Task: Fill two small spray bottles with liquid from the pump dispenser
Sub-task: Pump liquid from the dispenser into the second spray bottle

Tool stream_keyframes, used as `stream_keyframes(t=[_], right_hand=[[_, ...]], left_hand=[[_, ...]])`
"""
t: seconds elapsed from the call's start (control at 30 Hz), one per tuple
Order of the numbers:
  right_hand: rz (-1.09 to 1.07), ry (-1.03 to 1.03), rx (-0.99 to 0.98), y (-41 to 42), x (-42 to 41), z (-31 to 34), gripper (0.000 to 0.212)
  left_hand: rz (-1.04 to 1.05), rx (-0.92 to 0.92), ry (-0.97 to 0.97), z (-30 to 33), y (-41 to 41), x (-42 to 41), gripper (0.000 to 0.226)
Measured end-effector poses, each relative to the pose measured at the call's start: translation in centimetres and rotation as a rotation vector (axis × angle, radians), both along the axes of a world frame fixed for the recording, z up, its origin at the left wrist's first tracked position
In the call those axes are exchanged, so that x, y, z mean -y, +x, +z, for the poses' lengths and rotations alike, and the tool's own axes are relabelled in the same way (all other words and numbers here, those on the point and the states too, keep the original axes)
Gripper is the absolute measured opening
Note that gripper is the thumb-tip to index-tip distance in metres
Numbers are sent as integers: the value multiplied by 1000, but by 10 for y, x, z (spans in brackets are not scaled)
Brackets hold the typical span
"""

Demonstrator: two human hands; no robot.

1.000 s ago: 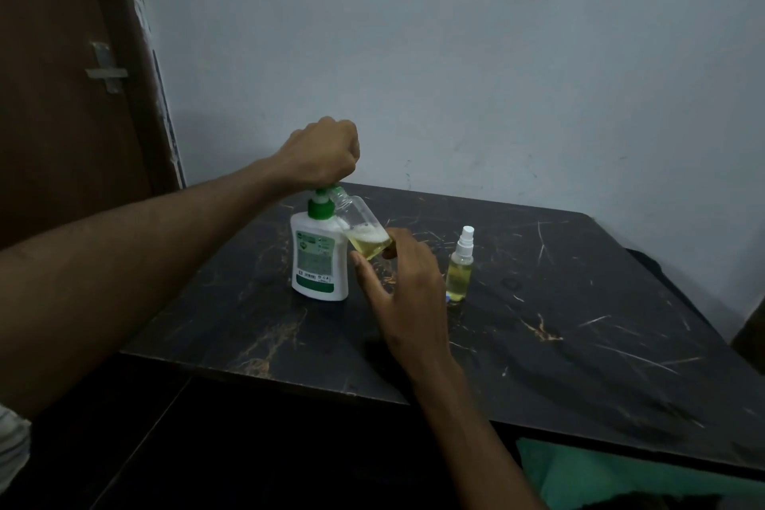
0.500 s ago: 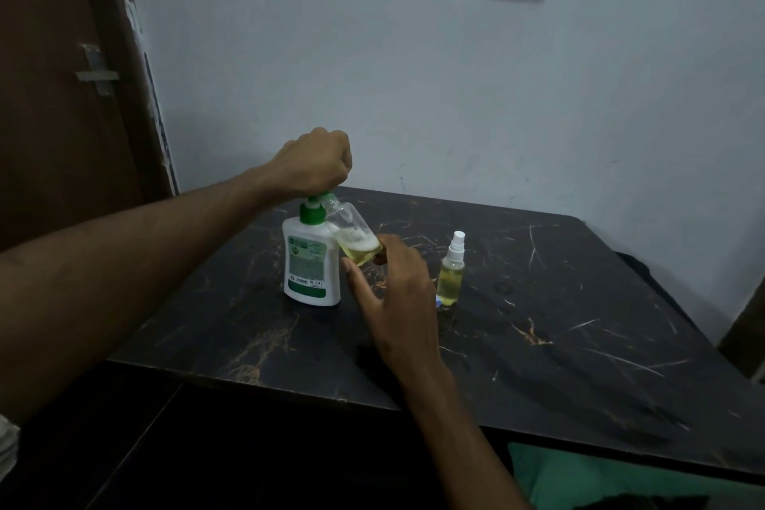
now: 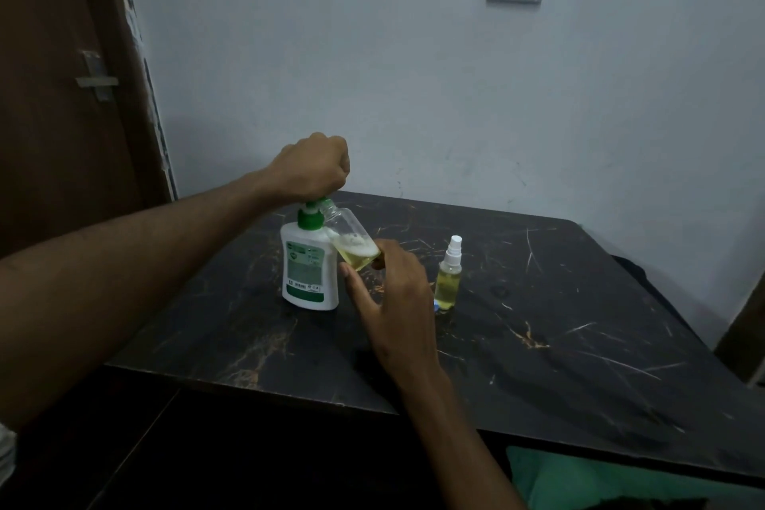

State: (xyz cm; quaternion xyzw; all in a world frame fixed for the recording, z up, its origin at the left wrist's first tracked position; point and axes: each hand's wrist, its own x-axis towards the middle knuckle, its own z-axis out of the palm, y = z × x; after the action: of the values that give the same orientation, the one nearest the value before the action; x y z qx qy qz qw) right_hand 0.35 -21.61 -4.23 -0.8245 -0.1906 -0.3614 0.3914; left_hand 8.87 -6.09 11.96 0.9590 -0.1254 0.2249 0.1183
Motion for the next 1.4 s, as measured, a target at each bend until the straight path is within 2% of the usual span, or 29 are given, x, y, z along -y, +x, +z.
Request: stream_keyframes(t=[0.27, 0.43, 0.6, 0.7, 1.03, 1.4], right_hand=[[-6, 4, 11, 0, 0, 0, 37], [1, 7, 18, 3, 0, -1, 35], [8, 13, 32, 2, 1, -1, 34], [9, 20, 46, 1, 1, -1, 31], [6, 12, 34, 1, 1, -1, 34], [-15, 1, 40, 0, 1, 0, 38]], left_hand=[[-4, 0, -3, -2, 1, -1, 34], [-1, 1, 27, 3, 1, 2, 15], [-23, -8, 5, -4, 5, 0, 35], [-20, -1, 24, 1, 3, 2, 30], [-36, 2, 33, 0, 8, -2, 36], [-14, 8, 45, 0, 8, 0, 27]])
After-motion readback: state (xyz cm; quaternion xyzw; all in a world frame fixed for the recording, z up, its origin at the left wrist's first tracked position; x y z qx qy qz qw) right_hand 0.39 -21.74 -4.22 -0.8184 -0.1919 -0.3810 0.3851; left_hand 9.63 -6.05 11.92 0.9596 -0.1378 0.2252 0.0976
